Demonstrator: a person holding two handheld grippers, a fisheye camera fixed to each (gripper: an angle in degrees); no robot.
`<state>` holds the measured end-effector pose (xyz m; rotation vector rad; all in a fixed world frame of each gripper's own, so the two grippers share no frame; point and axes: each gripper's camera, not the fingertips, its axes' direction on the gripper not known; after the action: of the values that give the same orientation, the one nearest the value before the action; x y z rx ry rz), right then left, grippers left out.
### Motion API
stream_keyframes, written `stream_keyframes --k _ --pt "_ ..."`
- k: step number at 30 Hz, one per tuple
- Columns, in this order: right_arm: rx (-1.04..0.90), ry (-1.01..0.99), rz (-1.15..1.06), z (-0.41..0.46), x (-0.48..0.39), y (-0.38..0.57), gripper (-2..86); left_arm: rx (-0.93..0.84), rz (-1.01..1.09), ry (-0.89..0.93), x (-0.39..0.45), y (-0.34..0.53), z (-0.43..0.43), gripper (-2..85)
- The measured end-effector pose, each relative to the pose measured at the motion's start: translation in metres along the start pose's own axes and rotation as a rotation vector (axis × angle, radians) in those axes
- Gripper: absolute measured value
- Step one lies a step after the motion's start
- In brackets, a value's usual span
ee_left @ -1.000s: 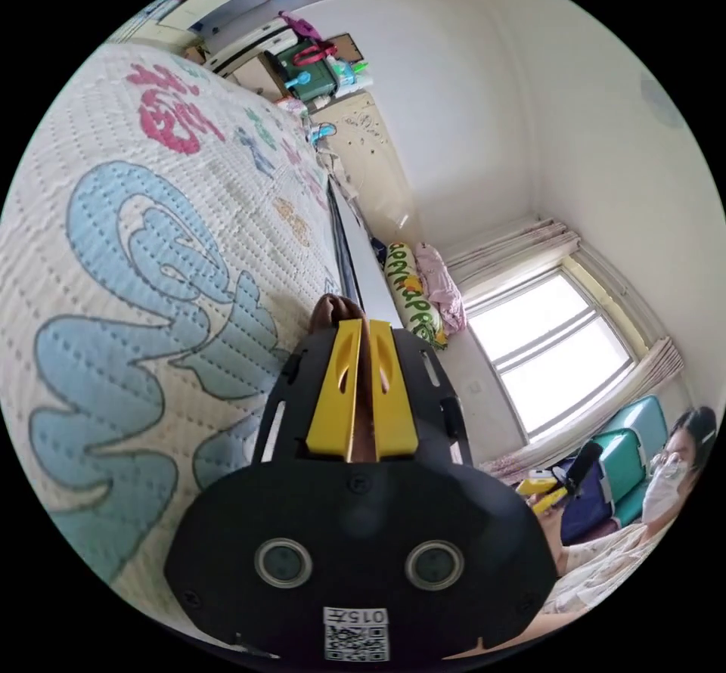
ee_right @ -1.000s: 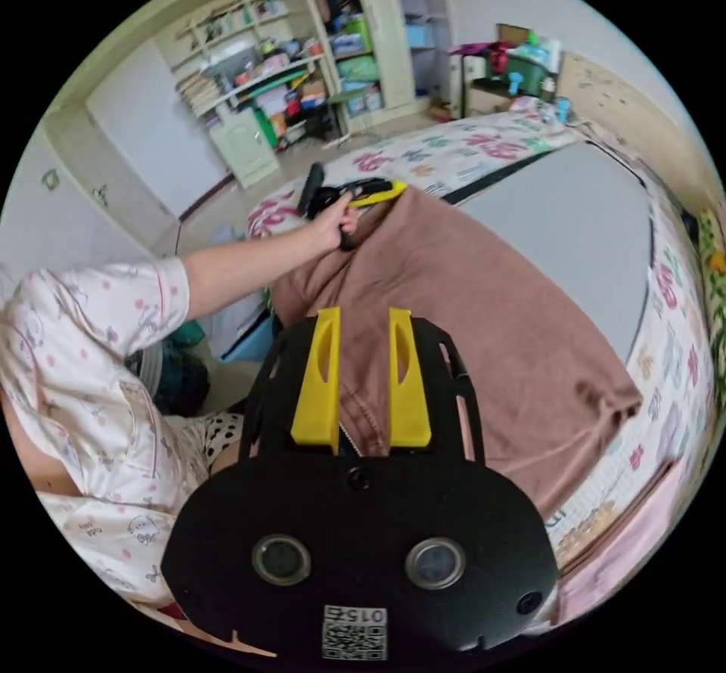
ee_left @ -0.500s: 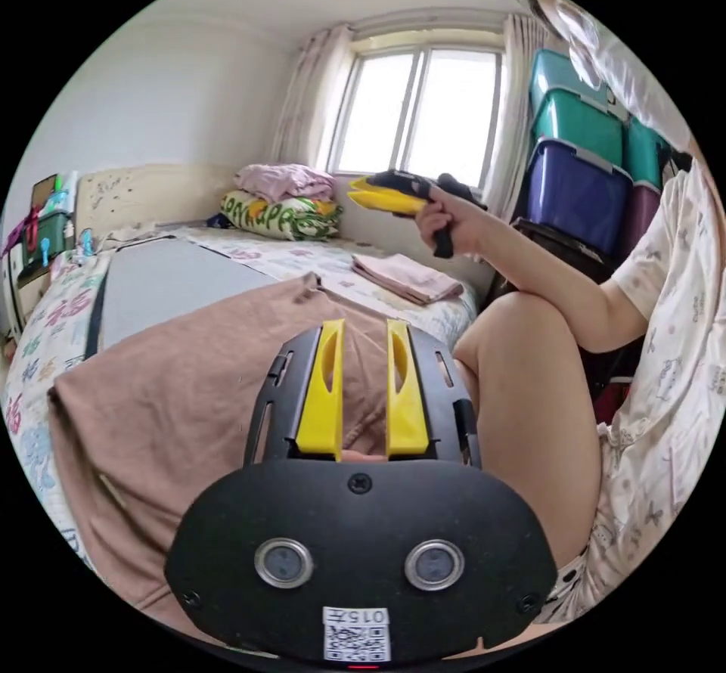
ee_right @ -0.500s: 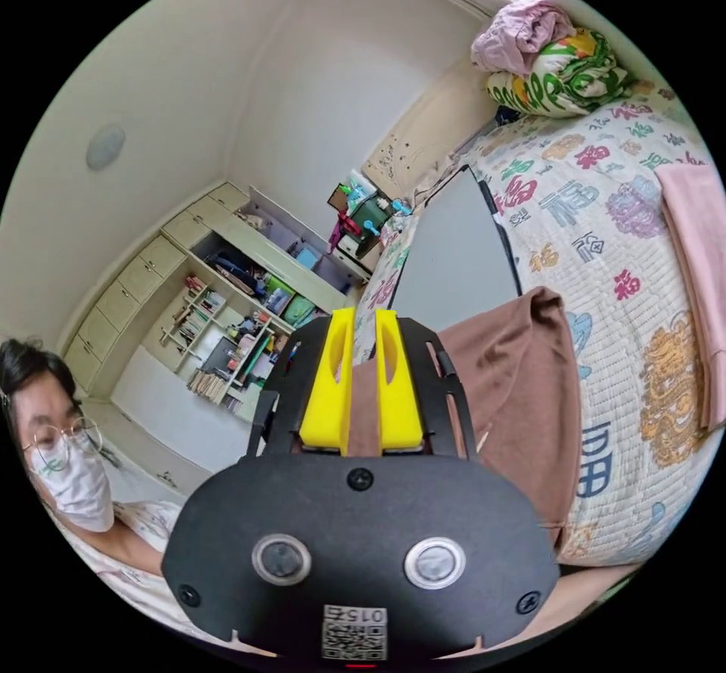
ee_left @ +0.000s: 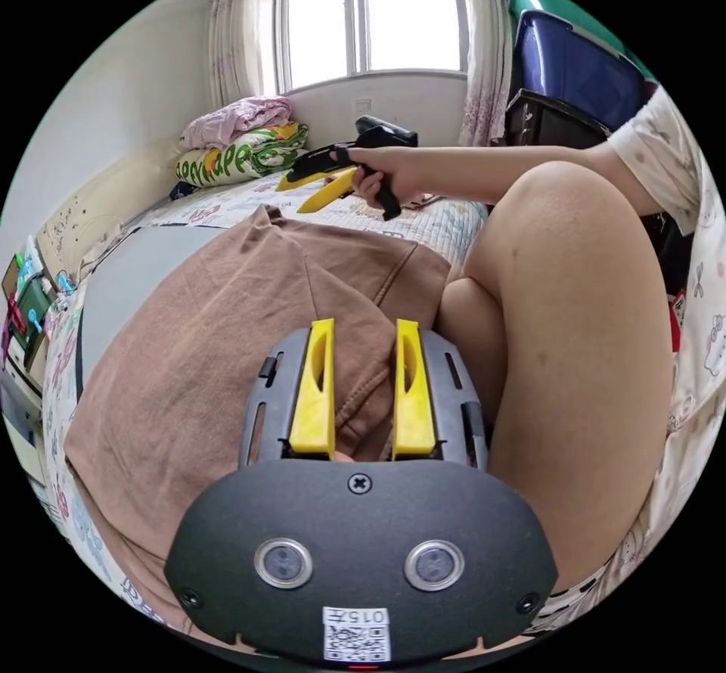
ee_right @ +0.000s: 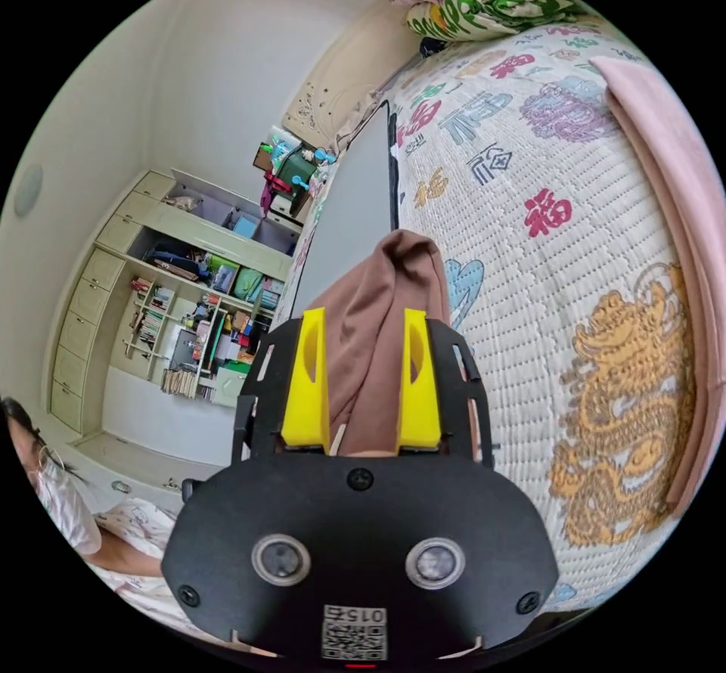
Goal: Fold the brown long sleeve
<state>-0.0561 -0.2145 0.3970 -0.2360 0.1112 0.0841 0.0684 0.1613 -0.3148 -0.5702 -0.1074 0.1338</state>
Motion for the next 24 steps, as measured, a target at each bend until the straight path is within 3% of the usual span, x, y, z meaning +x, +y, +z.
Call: stream_keyframes --k 9,13,17,24 --pt "0.032 -0.067 0.092 0.045 0.039 -0.064 11.4 -0.033 0.066 -0.019 -0.057 0.089 0.023 7.4" --pt "0.045 0.019 0.078 0.058 0.046 -0.072 6.0 -0.019 0.118 0.03 -0.086 0.12 0.027 0.8" --pt "0.031 0.132 0.039 0.076 0.047 -0.076 2.5 -0.001 0.107 0.113 -0.122 0.134 0.02 -0.1" --pt "-0.015 0.374 -0.105 0.132 0.037 -0.054 1.6 -0.075 0.09 0.091 -0.147 0.127 0.042 0.5"
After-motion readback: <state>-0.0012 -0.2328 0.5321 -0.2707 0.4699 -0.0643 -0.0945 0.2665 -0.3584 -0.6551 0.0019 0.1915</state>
